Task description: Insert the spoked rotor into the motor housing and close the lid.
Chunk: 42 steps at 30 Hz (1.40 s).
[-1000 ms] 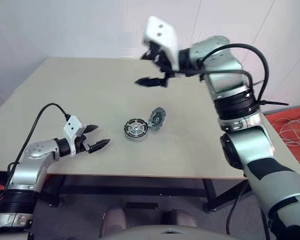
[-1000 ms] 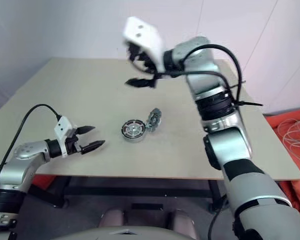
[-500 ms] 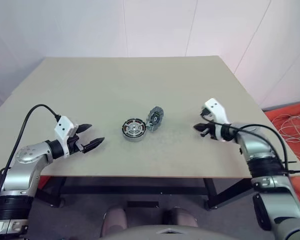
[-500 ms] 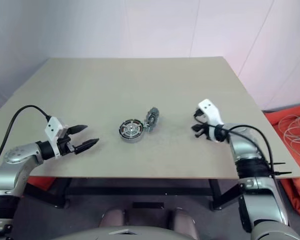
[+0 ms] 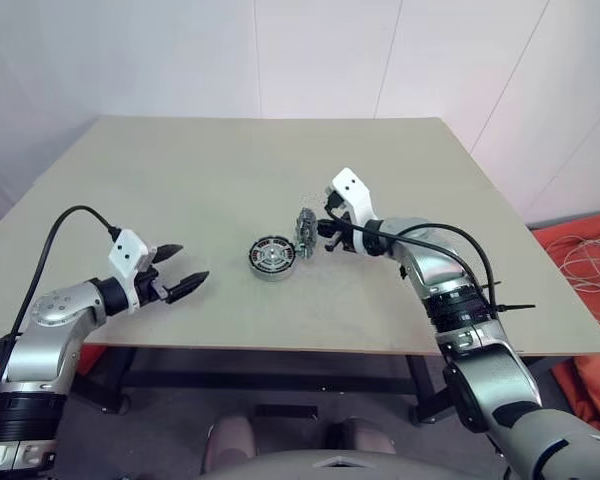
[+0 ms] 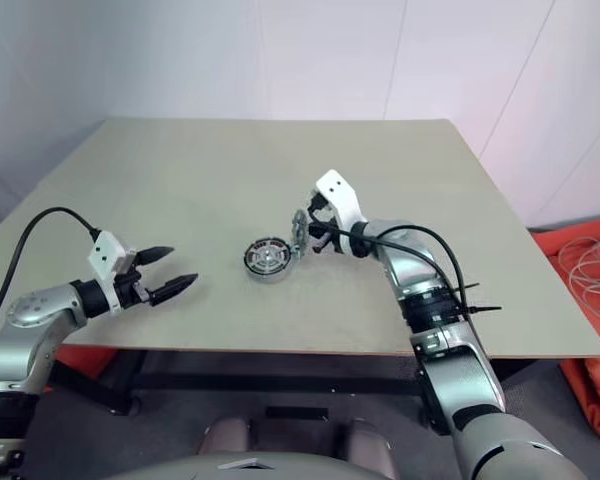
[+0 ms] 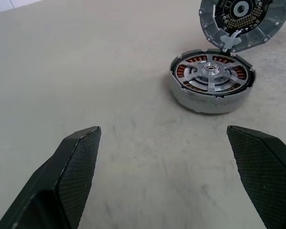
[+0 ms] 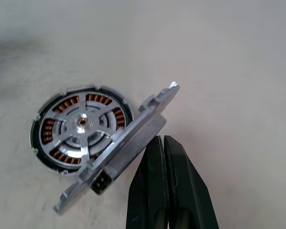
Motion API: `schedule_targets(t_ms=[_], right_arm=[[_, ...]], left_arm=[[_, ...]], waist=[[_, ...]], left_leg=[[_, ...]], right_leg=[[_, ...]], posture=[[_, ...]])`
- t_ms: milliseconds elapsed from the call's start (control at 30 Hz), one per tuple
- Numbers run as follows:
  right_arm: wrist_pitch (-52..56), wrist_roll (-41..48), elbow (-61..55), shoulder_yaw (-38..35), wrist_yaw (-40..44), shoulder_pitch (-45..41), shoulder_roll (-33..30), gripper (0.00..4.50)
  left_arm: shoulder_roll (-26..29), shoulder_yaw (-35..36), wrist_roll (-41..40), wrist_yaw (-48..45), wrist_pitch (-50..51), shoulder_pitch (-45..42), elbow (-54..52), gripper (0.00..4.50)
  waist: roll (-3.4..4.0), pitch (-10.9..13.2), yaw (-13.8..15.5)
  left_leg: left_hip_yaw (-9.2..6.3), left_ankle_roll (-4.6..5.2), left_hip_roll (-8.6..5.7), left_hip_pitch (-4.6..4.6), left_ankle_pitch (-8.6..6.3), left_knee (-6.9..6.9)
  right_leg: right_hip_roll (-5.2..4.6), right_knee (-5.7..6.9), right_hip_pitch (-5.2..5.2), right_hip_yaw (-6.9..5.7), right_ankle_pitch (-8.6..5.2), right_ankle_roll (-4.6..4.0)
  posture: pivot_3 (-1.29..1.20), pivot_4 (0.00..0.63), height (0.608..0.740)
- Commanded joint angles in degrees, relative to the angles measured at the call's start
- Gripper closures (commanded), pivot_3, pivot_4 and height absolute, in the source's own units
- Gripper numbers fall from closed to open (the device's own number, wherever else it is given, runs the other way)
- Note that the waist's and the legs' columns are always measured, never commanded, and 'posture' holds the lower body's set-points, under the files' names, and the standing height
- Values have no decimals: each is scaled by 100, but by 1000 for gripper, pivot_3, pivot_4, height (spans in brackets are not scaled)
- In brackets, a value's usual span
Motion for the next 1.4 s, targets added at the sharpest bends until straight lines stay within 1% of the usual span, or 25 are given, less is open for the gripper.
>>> schedule_targets(t_ms=[33, 100, 133, 167, 233, 367, 433, 533, 767, 900, 1233, 1333, 1400], right_arm=[[5, 298, -287, -37, 88, -304, 131, 4487], [88, 345, -363, 31, 119, -272, 196, 4487], [114, 356, -404, 85, 125, -236, 229, 4487], [136, 365, -438, 132, 125, -205, 259, 4487], [177, 373, -518, 243, 127, -146, 318, 4487], [276, 336, -492, 466, -22, -123, 616, 4487], [229, 252, -386, 570, -92, -164, 695, 4487], [179, 229, -273, 631, -177, -228, 795, 4487], [18, 260, -284, 697, 54, -102, 489, 4487], [149, 625, -511, 318, 166, -154, 394, 4487], [149, 1143, -1077, 118, 1078, 78, -598, 4487], [174, 1268, -1191, 219, 1334, 199, -742, 4487], [153, 1253, -1176, 316, 1360, 222, -727, 4487]], left_arm=[[-12, 45, -47, 56, -27, -32, -236, 0], [-20, 36, -28, 66, -37, -45, -228, 0], [-20, 35, -28, 69, -35, -58, -218, 0], [-17, 34, -29, 71, -36, -71, -204, 0], [-8, 23, -13, 74, -53, -94, -167, 0], [-24, -30, 25, 83, -74, -157, -93, 0], [-38, -58, 39, 98, -80, -168, -93, 0], [-53, -90, 76, 135, -111, -180, -88, 0], [-59, -78, 72, 164, -104, -146, -105, 0], [-73, -76, 86, 175, -111, -157, -97, 0], [-70, -27, 96, 185, -124, -68, -124, 0], [-60, 6, 85, 190, -133, -10, -151, 0], [-51, 23, 78, 189, -138, 15, -161, 0]], waist=[[0, 0, -1], [0, 0, -1], [0, 0, -2], [0, 0, -4], [0, 0, -6], [-1, -1, -13], [-1, 0, -10], [-2, -1, -2], [-4, -2, 0], [-4, -2, -12], [-7, -2, 13], [-7, -2, 9], [-6, -2, 5]], left_leg=[[0, 0, 0, -1, 0, -5], [1, -2, 0, -1, 0, -24], [2, -3, -1, -2, 1, -37], [3, -4, -1, -5, 2, -42], [4, -6, -1, -11, 3, -48], [4, -10, -1, -14, 5, -56], [4, -14, -1, -10, 8, -61], [4, -15, -1, -8, 9, -61], [3, -15, -1, -7, 9, -61], [4, -18, -2, -7, 10, -64], [4, -17, -2, -7, 10, -63], [5, -17, -2, -8, 10, -64], [5, -16, -2, -8, 10, -63]], right_leg=[[1, 2, -4, 0, 1, -1], [3, 1, -9, 0, 1, -5], [3, -2, -13, 0, 14, -29], [4, -3, -18, 0, 17, -36], [4, -6, -25, 1, 18, -39], [4, -7, -33, 1, 17, -37], [4, -6, -34, 1, -1, -6], [3, -6, -31, 4, -2, -5], [0, -6, -26, 7, -2, -4], [5, -6, -31, 7, -2, -5], [6, -8, -25, 8, -2, -5], [7, -9, -26, 8, -2, -4], [7, -9, -26, 8, -2, -4]], posture=[[0, 0, 740], [0, 0, 740], [0, 0, 740], [0, 0, 740], [0, 0, 740], [0, 0, 740], [0, 0, 740], [0, 0, 740], [0, 0, 740], [0, 0, 740], [0, 0, 740], [0, 0, 740], [0, 0, 740]])
